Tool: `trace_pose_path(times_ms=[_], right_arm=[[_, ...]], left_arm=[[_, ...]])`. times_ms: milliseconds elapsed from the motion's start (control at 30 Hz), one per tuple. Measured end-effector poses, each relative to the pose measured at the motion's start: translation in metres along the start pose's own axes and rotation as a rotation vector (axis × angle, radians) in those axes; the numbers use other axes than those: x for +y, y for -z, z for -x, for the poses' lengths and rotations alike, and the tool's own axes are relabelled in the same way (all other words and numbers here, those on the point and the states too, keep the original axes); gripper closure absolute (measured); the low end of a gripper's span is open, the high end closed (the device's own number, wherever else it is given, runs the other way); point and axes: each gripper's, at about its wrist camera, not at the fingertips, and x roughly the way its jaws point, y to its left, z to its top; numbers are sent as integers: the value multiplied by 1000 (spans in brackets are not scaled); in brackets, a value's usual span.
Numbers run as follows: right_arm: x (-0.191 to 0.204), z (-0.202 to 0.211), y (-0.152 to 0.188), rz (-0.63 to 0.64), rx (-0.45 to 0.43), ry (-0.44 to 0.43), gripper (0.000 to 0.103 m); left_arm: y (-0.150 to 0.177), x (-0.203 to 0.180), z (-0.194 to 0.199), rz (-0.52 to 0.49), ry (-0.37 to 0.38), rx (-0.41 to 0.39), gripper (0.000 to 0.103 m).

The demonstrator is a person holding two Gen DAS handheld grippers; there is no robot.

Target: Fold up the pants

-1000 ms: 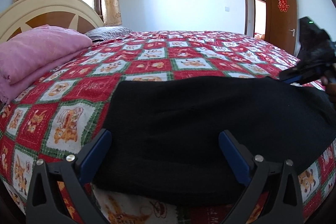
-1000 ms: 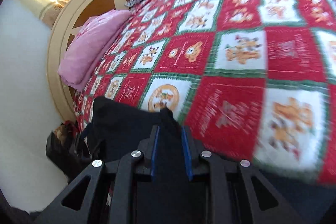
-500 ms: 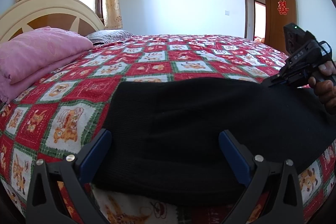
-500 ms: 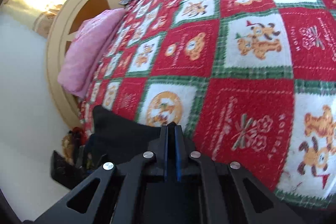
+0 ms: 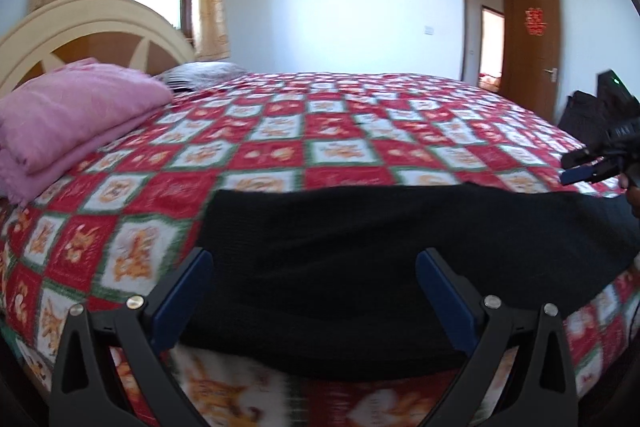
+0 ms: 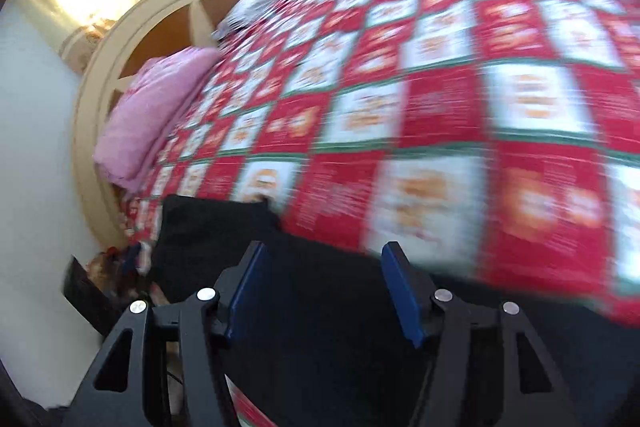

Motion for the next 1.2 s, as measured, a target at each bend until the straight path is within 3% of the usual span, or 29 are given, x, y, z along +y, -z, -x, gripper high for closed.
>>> trace_pose_path(times_ms=[233, 400, 500, 667, 733, 933, 1067, 1200], right_arm=[[-83, 116, 64, -126, -107, 199, 42], [-138, 142, 98, -237, -105, 333, 42], [-158, 139, 104, -252, -116, 314, 42], [-147, 158, 104, -193, -178, 281, 42], [-150, 186, 109, -205, -250, 270, 42], [-198, 298, 135, -377, -449, 404, 45], [-226, 333, 145, -447, -445, 531, 46], [-248, 333, 151, -489, -386, 539, 50]], left_arm=[[-2, -54, -21, -76, 109, 45, 0], [12, -72, -43, -89, 100, 137, 0], [11, -73, -41, -86, 93, 131, 0], [3, -72, -31, -58, 95, 117, 0], [0, -72, -28, -51, 90, 97, 0], [1, -68, -39, 11, 71, 109, 0], [5, -67, -41, 30, 71, 118, 0], [7, -67, -40, 24, 64, 117, 0]])
